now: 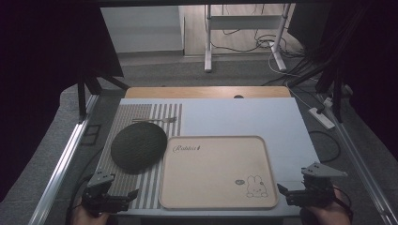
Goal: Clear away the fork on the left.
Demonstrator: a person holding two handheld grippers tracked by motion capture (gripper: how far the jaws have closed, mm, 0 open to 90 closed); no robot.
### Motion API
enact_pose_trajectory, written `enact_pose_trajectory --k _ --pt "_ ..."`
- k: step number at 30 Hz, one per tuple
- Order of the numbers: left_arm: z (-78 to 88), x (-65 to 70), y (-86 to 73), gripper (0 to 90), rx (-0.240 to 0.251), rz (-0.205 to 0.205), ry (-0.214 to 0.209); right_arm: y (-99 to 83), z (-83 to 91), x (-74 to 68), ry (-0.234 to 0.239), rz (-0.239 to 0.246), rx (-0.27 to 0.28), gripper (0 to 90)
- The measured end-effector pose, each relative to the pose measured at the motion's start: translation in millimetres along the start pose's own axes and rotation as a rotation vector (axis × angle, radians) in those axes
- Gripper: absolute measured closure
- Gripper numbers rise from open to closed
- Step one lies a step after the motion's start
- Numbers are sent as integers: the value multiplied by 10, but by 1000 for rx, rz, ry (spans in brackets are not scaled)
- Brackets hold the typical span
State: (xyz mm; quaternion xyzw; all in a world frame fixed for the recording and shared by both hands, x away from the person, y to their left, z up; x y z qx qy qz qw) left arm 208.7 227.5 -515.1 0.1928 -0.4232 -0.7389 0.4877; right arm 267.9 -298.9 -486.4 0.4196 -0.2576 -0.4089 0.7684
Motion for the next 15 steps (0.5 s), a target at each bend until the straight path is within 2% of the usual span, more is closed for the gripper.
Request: enact_pose_trajectory --k 15 --pt "-11 -6 -5 0 -15 11 -26 -7 -5 -14 10 12 -10 0"
Point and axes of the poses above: each handheld gripper's, and its own axes: z roughly backward along the jaws, y roughly out of its top, x roughly to its right, the point moved 6 cm from there along -z, roughly forward along the jaws, and after that the axes turned 12 degrees about x, right-handed, at the moved point
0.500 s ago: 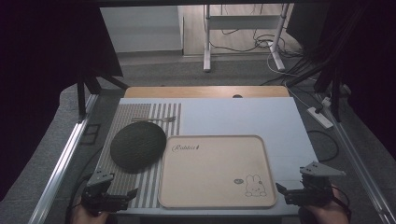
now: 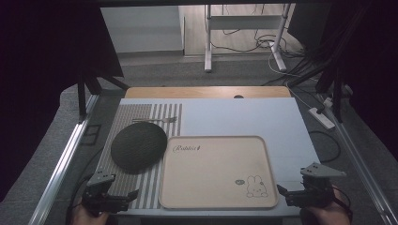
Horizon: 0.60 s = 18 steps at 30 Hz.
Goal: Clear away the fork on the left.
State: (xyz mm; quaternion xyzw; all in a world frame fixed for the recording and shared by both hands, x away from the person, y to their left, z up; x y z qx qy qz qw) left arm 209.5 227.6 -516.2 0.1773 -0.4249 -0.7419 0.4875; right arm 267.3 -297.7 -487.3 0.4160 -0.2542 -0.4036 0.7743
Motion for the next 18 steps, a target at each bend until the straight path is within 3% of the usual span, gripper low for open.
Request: enact_pose_trajectory --k 12,18 --pt "-3 2 3 0 -3 3 -9 -5 -2 -18 7 13 -7 0" --pt "-12 -8 38 0 28 5 -10 -8 -7 -17 6 13 -13 0"
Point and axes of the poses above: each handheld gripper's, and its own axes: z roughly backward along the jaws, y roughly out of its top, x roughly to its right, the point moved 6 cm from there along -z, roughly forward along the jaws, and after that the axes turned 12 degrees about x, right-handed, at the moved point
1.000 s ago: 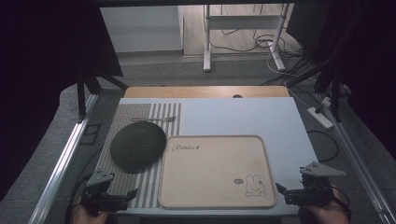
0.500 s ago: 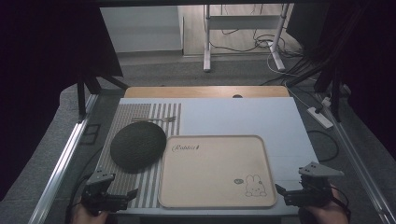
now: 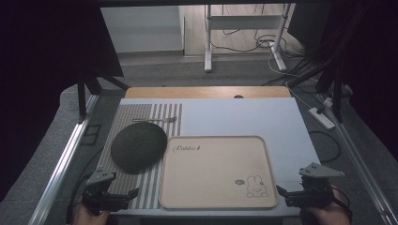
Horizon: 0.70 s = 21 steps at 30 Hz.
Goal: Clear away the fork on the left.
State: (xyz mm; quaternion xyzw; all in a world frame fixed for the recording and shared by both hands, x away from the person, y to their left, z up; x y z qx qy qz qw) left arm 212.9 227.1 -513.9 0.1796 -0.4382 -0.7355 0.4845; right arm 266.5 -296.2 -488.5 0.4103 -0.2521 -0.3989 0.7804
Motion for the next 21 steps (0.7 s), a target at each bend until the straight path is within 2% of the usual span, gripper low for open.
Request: enact_pose_trajectory --k 9,14,19,21 --pt "-35 -29 48 0 21 -14 7 -1 -5 -2 -1 0 -1 0" --pt "-81 -54 63 0 -5 -20 9 -2 -6 -2 0 0 -3 0" --pt "-126 -81 85 0 -11 -9 -4 -3 -6 -2 1 2 -4 0" --pt "-161 -92 104 0 -8 -21 -3 -3 -6 -2 2 1 -4 0"
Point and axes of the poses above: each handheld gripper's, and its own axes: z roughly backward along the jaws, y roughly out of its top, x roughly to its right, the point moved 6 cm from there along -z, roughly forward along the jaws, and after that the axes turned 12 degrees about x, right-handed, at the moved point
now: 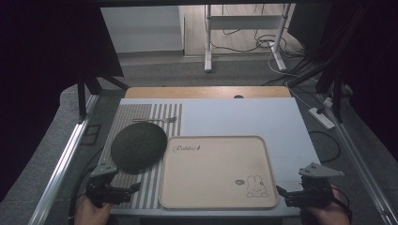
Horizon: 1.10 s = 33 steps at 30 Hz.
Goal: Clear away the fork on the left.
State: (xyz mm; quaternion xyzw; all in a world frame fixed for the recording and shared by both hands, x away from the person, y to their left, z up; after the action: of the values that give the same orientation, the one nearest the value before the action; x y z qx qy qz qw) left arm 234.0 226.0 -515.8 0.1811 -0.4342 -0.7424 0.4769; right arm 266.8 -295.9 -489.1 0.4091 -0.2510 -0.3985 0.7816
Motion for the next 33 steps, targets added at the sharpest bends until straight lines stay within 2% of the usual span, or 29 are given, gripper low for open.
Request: enact_pose_trajectory --k 9,16,23,27,33 --pt "-137 -76 35 0 -11 -16 -20 -1 -2 -1 2 1 -2 0" --pt "-240 -170 80 0 -11 18 -29 -3 -6 -7 3 5 -8 0" --pt "-349 -285 180 0 -3 23 -27 -3 -6 -6 4 4 -5 0" --pt "-423 -368 224 0 -16 18 -8 -2 -6 -10 6 7 -6 0" --pt "-526 -500 284 0 -28 45 2 -3 -7 -10 7 9 -6 0"
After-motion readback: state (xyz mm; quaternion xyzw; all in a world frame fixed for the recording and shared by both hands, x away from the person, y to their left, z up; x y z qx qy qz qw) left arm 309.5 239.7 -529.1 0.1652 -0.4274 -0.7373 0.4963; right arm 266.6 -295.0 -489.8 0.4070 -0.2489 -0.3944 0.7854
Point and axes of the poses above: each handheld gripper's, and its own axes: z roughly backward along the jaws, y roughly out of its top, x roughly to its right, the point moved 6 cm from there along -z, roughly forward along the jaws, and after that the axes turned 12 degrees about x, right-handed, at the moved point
